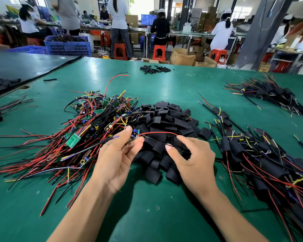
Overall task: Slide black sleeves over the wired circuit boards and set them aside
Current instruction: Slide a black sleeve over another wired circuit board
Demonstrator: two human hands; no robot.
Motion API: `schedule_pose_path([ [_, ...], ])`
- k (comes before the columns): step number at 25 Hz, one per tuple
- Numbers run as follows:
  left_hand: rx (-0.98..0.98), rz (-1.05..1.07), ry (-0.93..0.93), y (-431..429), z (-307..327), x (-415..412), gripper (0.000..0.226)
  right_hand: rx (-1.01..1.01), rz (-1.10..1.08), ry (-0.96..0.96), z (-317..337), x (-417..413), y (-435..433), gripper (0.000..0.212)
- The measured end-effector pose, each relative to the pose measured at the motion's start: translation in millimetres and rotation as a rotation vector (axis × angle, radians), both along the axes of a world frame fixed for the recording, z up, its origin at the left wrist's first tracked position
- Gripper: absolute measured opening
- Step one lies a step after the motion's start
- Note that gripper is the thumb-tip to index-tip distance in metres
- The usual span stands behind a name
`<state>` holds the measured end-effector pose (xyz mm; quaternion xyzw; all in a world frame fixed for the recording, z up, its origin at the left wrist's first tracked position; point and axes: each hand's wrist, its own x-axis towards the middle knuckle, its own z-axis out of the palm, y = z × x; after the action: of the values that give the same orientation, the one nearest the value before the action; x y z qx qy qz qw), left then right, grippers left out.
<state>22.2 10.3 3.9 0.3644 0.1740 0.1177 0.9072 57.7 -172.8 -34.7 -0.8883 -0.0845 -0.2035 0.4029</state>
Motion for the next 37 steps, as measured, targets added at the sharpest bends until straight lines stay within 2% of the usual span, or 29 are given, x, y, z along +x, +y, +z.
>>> schedule_pose_path([
  [3,-0.232,0.000,0.006,5,5,0,0.024,-0.087,-0.004,-0.025,-3,-2,4,0.053],
  [7,-0.319,-0.068,-0.041,7,10,-3,0.014,-0.084,0.040,-0.059,-3,0,5,0.049],
  [11,-0.314,-0.078,-0.046,7,11,-3,0.027,-0.176,0.133,-0.139,4,9,16,0.044],
  [14,-0.307,-0.060,-0.049,10,8,-2,0.020,-0.270,0.168,-0.071,14,21,28,0.045],
  [16,-0.277,-0.076,-0.046,9,6,-2,0.010,-0.395,0.193,-0.004,19,30,35,0.053],
  [18,-0.234,-0.095,-0.041,8,4,-2,0.010,-0.485,0.218,0.052,23,38,42,0.058],
  [24,-0.160,-0.160,0.009,7,1,0,0.018,-0.539,0.238,0.022,38,48,47,0.044],
  [26,-0.137,-0.173,0.026,7,0,1,0.020,-0.446,0.245,0.031,40,46,43,0.047],
  [29,-0.115,-0.145,0.025,7,-2,1,0.013,-0.080,0.300,0.071,39,34,29,0.038],
  [33,-0.042,-0.113,0.029,3,-5,2,0.021,0.306,0.298,0.125,24,16,7,0.034],
  [37,-0.053,-0.128,0.059,1,-6,2,0.007,0.855,0.222,0.264,16,17,-10,0.016],
])
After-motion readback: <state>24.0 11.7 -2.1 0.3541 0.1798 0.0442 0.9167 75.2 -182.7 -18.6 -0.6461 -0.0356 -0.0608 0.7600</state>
